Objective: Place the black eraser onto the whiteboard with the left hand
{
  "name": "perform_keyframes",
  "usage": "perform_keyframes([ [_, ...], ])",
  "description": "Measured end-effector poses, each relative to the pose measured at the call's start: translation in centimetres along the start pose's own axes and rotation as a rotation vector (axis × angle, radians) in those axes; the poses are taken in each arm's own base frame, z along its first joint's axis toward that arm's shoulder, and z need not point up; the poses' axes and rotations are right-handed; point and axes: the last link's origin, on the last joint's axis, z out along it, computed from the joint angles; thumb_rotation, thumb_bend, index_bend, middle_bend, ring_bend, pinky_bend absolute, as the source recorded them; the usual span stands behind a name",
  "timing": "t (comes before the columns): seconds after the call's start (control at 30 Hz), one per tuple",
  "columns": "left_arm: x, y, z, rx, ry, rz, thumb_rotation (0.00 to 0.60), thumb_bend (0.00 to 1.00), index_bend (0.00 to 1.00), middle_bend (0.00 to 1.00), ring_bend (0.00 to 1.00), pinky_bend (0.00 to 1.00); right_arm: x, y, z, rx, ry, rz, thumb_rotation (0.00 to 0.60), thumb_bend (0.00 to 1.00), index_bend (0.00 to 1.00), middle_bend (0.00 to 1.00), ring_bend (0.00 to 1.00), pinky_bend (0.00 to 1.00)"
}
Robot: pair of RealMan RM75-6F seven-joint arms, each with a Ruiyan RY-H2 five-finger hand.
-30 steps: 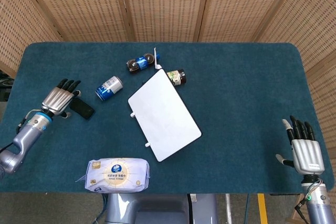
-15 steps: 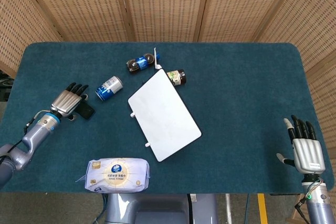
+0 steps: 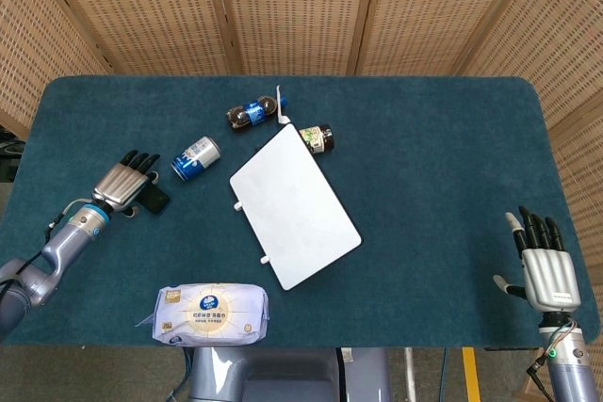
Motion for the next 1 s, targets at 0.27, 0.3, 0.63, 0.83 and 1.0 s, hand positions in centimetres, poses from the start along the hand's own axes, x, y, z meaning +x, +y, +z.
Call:
perform_keyframes([
  [0.27,-0.3,0.2,0.0,0.0,-0.004,-0.003,0.6,0.32,0.37,0.0,0.0,0.0,0.0,0.0,0.0,-0.001,0.005,-0.001,0.6,0.05,0.0,0.0,0.0,0.0],
  [0.3,-0.3,0.2,0.0,0.002,-0.003,-0.005,0.6,0.32,0.37,0.0,0.0,0.0,0.0,0.0,0.0,-0.001,0.004,-0.001,0.6,0.05,0.0,0.0,0.0,0.0],
  [0.63,-0.2,0.0,-0.1,0.016,0.019,-0.021,0.6,0.34,0.4,0.0,0.0,0.0,-0.1,0.0,0.0,0.0,-0.001,-0.004,0.6,0.05,0.0,0.0,0.0,0.0],
  [0.83,0.9,-0.4,-0.2,0.019,0.067,-0.044,0.6,0.33,0.4,0.0,0.0,0.0,-0.1,0.0,0.0,0.001,-0.003,0.0,0.6,0.05,0.0,0.0,0.0,0.0],
  [1.0,1.6,0.0,-0.8,-0.008,0.096,-0.077,0.6,0.33,0.41,0.0,0.0,0.0,0.0,-0.1,0.0,0.008,-0.002,0.006,0.6,0.05,0.0,0.0,0.0,0.0],
])
